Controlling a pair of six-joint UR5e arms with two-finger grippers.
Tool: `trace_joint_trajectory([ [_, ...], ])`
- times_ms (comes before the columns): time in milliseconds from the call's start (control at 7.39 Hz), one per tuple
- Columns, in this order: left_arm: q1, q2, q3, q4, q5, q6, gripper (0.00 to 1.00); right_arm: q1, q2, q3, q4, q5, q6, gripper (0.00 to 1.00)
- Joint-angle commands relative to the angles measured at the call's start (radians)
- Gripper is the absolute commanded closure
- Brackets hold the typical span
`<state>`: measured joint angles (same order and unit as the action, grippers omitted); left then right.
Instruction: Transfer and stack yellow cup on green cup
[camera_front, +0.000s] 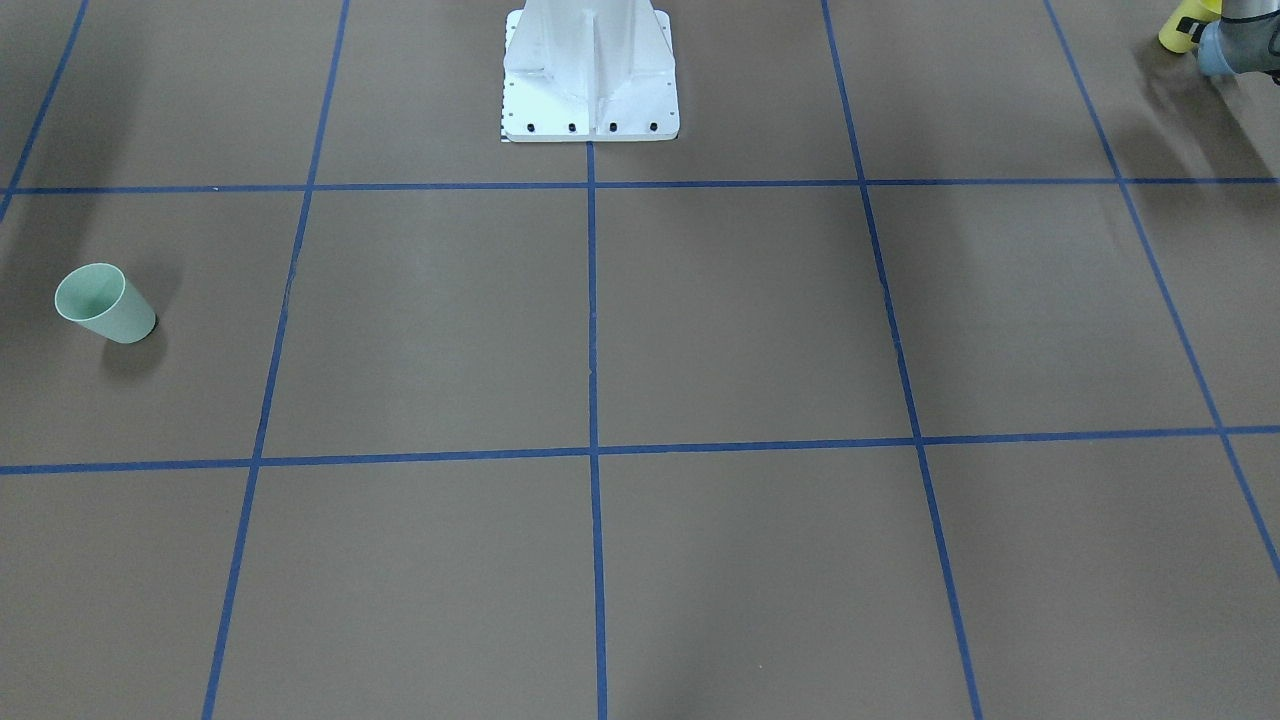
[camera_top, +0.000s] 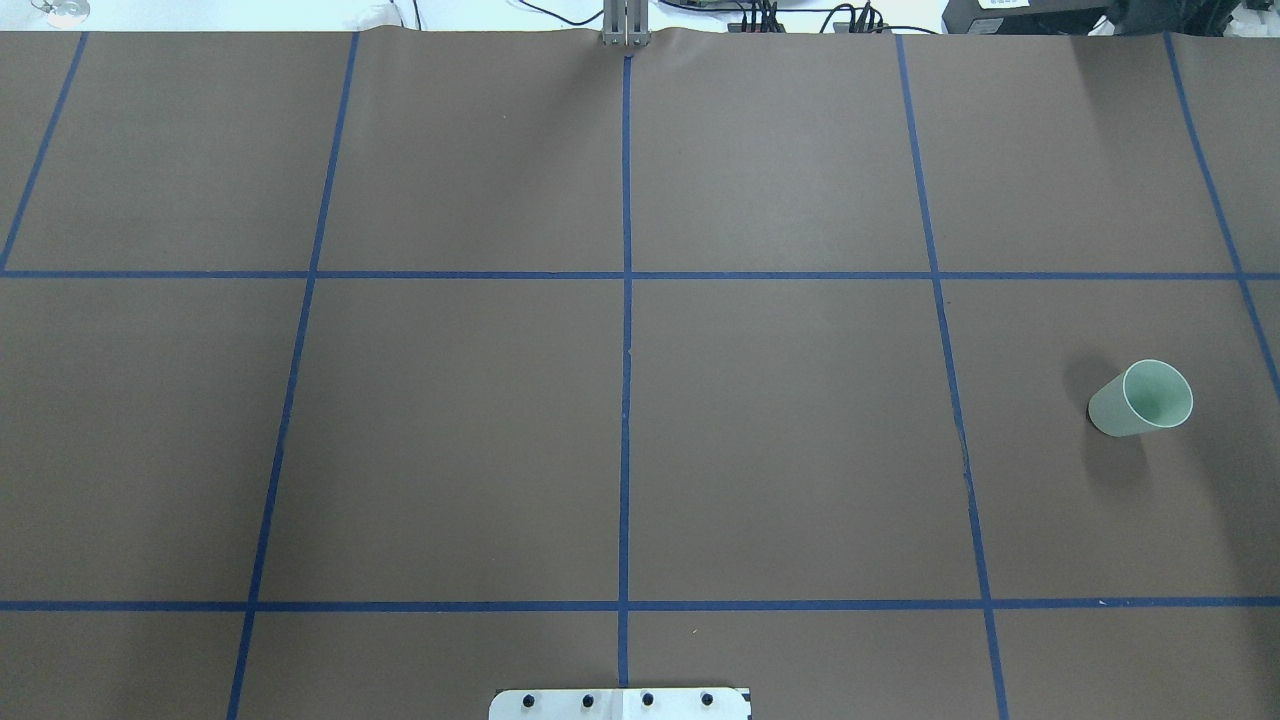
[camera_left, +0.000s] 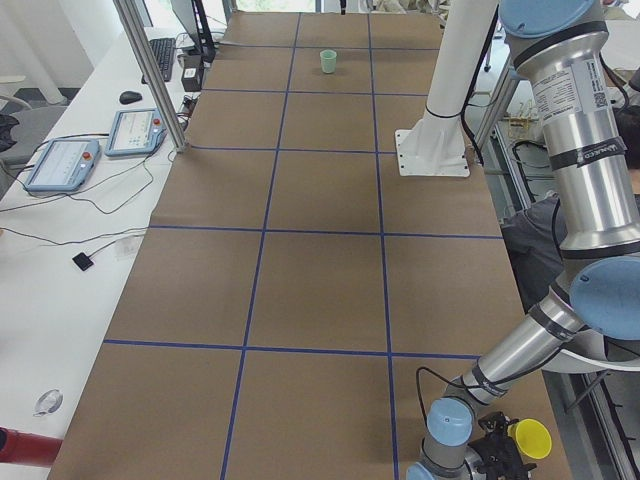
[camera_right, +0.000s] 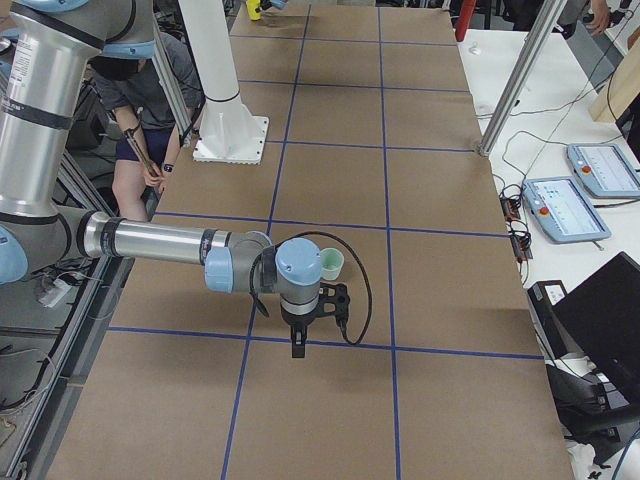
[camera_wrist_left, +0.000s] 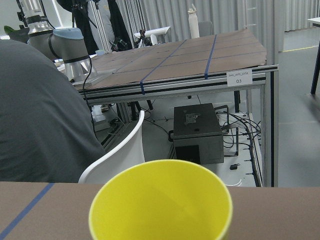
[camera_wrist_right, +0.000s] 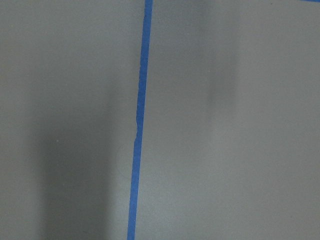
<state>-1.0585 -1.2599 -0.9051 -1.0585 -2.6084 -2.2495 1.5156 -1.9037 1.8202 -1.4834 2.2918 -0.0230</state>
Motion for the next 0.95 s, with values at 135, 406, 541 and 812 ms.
trace_joint_trajectory([
  [135,0.000,0.008,-0.001,-0.001,-0.008,0.010,0.00,0.000,0.000,0.001,0.000,0.000,0.000,0.01],
  [406,0.000,0.008,-0.001,-0.001,-0.028,0.022,0.00,0.000,0.000,0.001,0.000,0.000,0.000,0.01],
  [541,0.000,0.010,-0.001,-0.001,-0.028,0.024,0.13,0.000,-0.003,-0.001,0.000,0.000,0.000,0.01],
  [812,0.000,0.008,-0.001,-0.003,-0.030,0.024,0.61,0.000,-0.009,0.001,0.000,0.000,0.000,0.01],
])
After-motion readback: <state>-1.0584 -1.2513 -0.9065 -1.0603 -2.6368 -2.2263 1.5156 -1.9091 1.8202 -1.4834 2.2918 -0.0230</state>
